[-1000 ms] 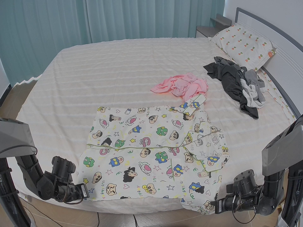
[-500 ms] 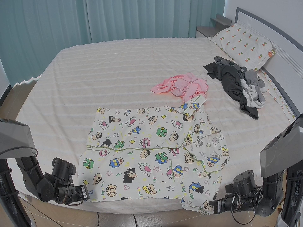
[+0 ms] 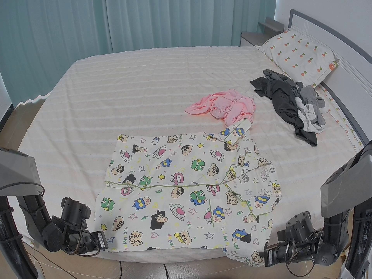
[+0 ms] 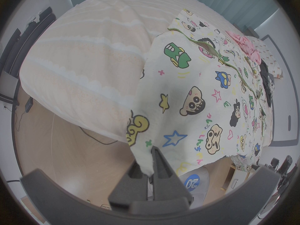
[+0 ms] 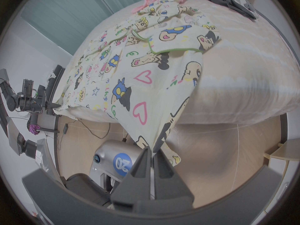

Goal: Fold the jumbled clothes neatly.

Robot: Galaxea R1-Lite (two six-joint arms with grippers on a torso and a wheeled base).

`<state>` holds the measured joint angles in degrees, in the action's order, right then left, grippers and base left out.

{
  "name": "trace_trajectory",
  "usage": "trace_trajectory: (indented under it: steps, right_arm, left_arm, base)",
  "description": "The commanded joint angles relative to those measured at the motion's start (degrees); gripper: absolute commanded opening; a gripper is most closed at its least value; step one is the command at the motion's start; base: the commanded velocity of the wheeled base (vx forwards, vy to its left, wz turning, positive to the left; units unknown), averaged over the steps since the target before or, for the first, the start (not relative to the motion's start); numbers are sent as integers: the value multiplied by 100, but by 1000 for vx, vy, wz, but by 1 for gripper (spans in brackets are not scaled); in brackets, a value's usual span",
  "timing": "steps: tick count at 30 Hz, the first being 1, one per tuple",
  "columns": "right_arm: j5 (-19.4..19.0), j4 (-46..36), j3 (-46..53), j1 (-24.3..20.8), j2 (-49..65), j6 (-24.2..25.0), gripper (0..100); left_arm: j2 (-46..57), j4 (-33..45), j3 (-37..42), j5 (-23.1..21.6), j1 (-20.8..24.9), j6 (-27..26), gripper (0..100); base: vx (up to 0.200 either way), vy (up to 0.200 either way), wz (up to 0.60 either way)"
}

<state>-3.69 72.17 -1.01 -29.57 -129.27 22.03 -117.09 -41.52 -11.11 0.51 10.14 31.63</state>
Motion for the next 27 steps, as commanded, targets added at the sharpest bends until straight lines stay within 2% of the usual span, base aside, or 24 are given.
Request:
trace_trajectory:
  steps: [1, 9, 13, 19, 23, 27]
  right_arm:
    - [0, -300, 101, -13, 104, -14, 0]
    - [9, -344, 101, -4, 218, 12, 0]
    - [0, -370, 101, 22, 482, 65, 0]
    - [-9, -915, 101, -48, 701, 21, 0]
    - [18, -836, 101, -48, 930, 38, 0]
    - [18, -1328, 101, -154, 1158, 30, 0]
  left_arm:
    - [-16, -5, 126, -7, 23, -8, 0]
    - [55, -330, 267, -25, 5, 36, 0]
    - [151, -383, 390, -236, 5, 255, 0]
    - [318, -418, 662, -253, -4, 264, 0]
    - [274, -594, 627, -209, -65, 273, 0]
    - [46, -691, 821, -236, 120, 168, 0]
  base:
    - [0, 0, 0]
    - [0, 0, 0]
    - [0, 0, 0]
    - [0, 0, 0]
    - [0, 0, 0]
    - [0, 0, 0]
